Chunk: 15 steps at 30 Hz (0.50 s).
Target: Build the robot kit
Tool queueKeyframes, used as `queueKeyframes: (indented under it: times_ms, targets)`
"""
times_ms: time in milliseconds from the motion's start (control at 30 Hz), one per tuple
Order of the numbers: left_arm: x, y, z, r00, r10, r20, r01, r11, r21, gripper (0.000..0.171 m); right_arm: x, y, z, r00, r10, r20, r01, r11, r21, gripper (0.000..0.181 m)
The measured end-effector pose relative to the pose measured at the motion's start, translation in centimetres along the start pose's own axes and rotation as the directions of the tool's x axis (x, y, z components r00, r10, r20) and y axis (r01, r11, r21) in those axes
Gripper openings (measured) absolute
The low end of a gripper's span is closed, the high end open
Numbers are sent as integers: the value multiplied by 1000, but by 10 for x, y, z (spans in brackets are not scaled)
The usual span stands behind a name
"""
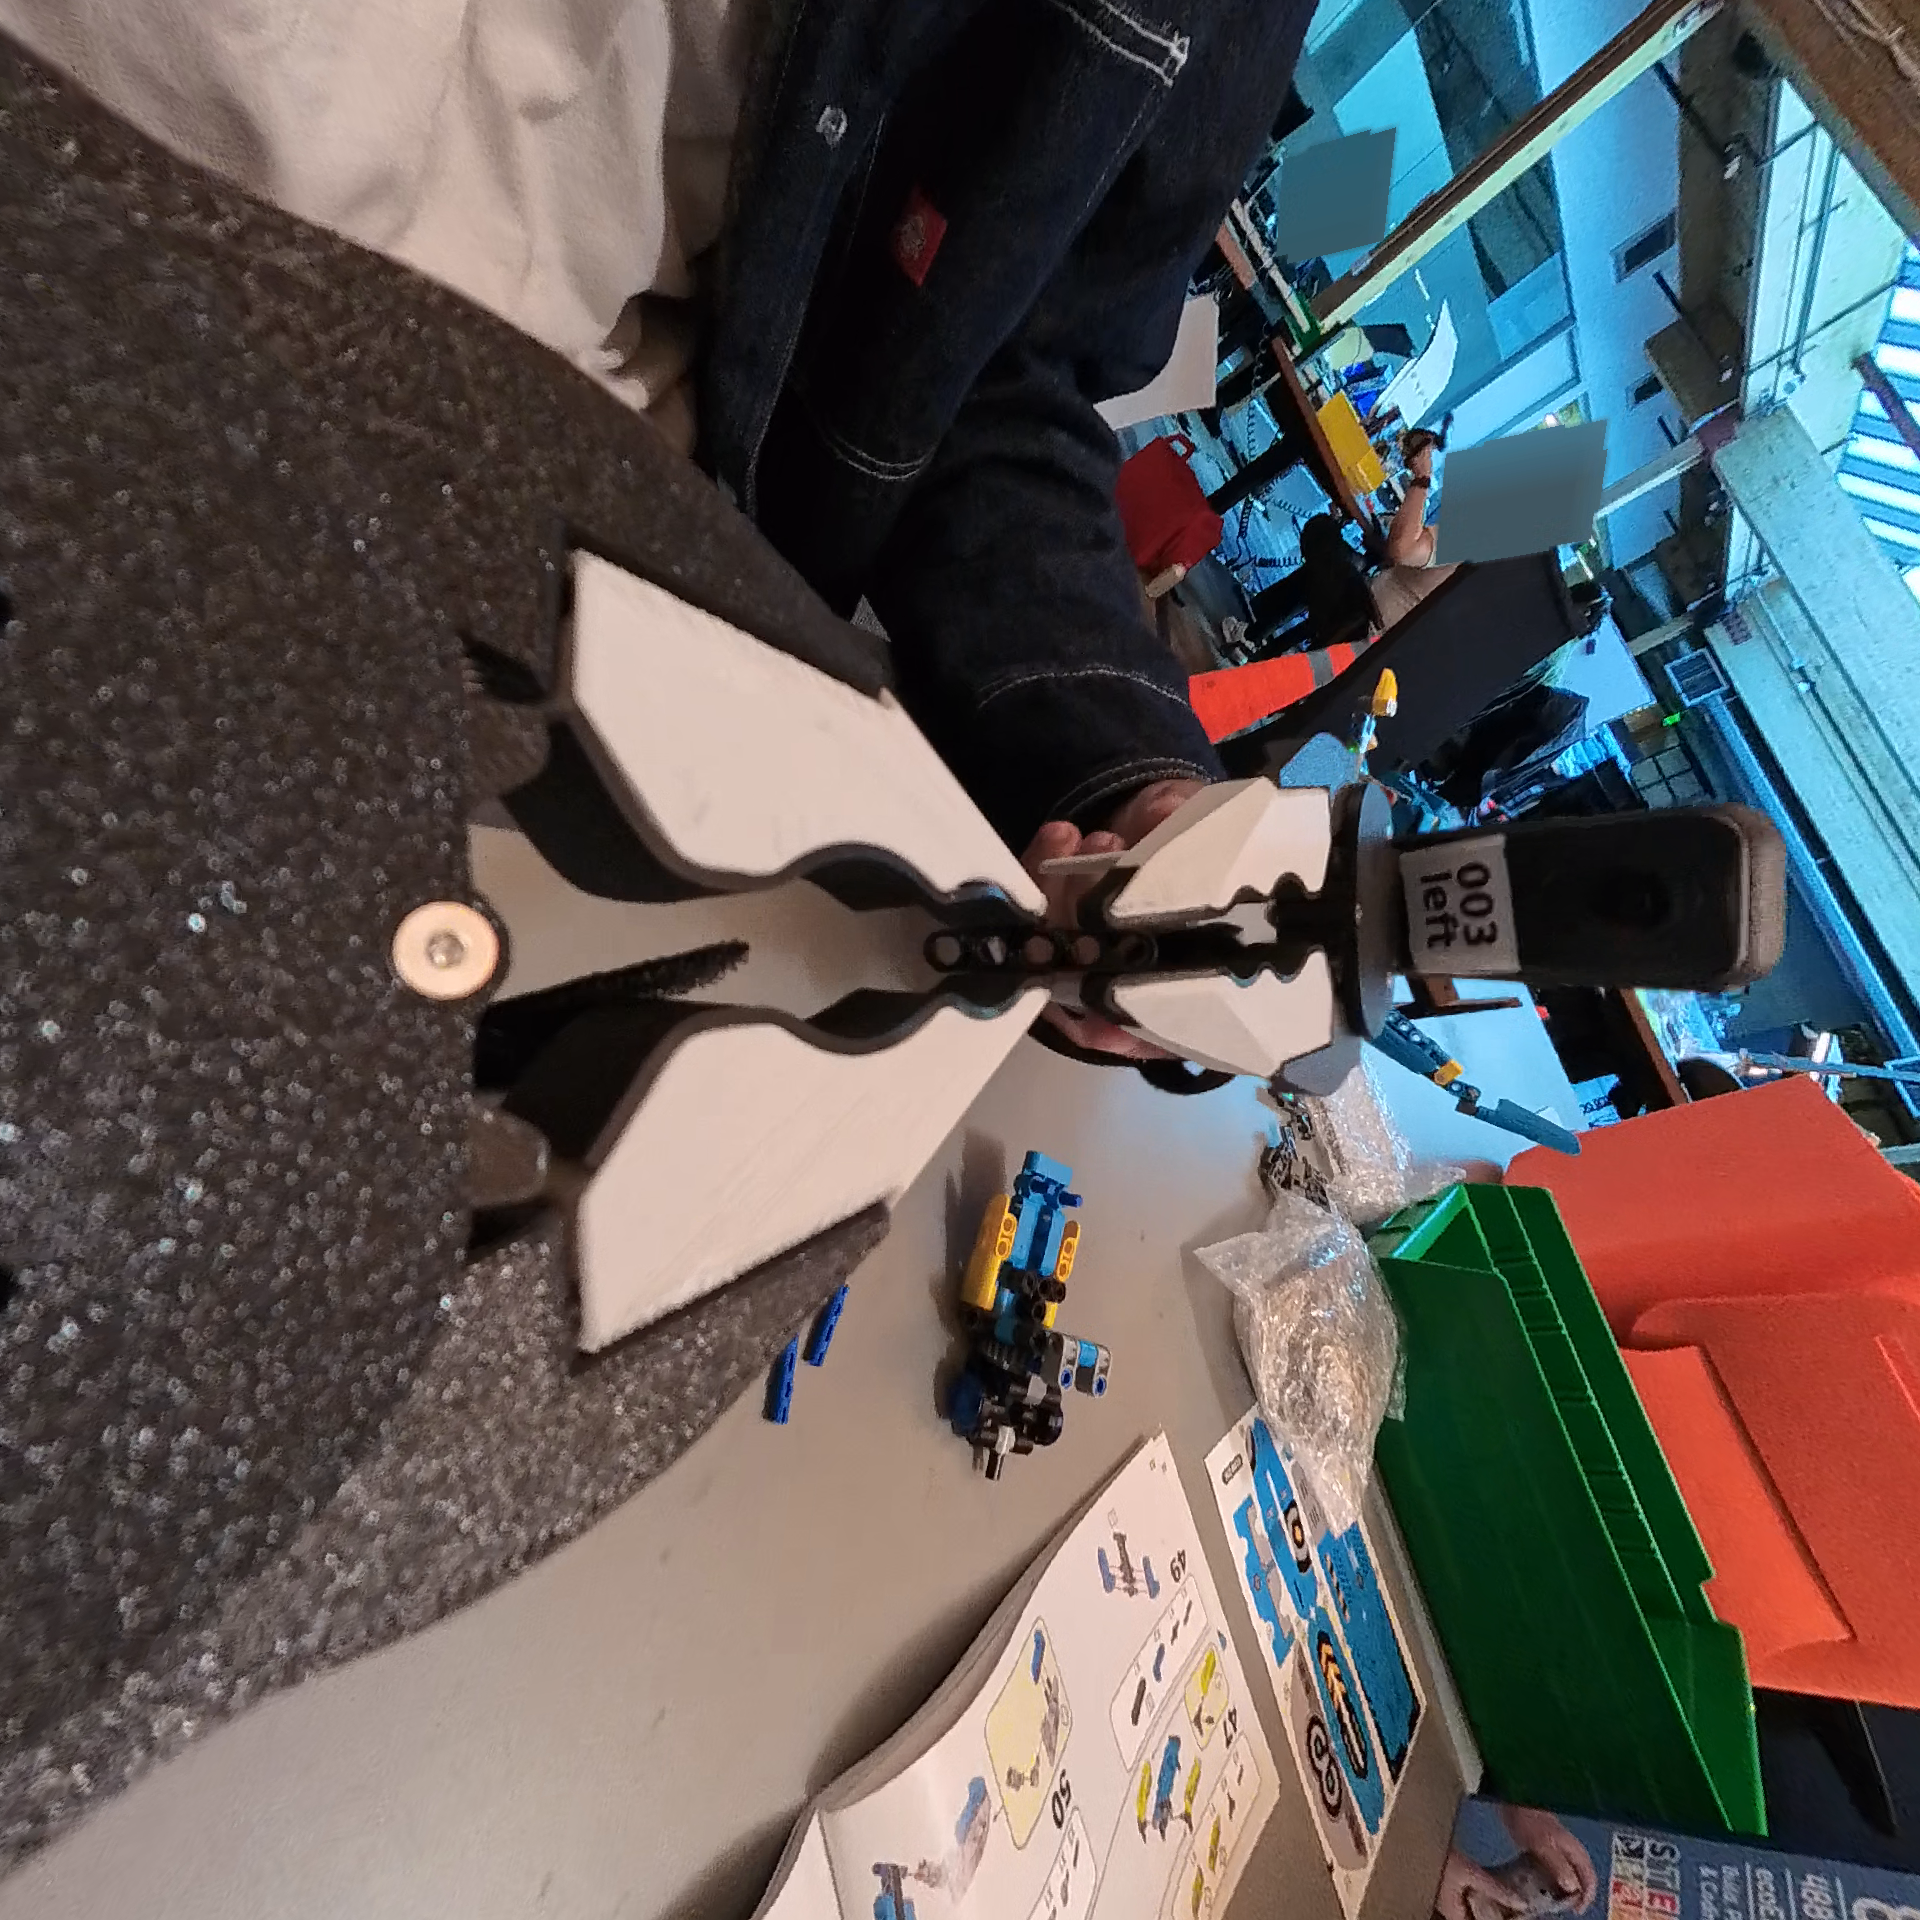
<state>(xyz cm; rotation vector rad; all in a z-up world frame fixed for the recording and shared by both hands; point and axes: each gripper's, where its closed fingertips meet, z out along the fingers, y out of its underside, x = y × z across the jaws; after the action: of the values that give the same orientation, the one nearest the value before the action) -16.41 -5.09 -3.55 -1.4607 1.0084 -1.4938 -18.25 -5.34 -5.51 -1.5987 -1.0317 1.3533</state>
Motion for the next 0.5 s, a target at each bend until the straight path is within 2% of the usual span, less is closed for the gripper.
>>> queueKeyframes:
  times_ms: [67,133,200,267,333,500]
  targets:
    - [-9,0,-3,999,-1,46,1,1000,-6,7,6,1,0,1000,5,-27,-5,1000,-1,8]
    - [-28,-7,-17,985,15,173,-20,999,28,7,25,9,-5,992,-34,-120,28,998,-54,27]
    - [-47,-11,-38,956,-15,294,-7,997,74,7,53,29,-15,962,-119,-247,76,981,-178,32]
    - [-61,-4,-59,908,-21,419,-12,997,77,7,69,50,-18,930,-208,-304,110,944,-312,32]
    - [-61,5,-75,865,-8,502,-33,997,73,7,75,65,-12,921,-239,-306,102,909,-405,32]
    - [-47,18,-92,820,-1,572,-68,993,99,7,85,89,16,914,-307,-266,95,799,-594,23]
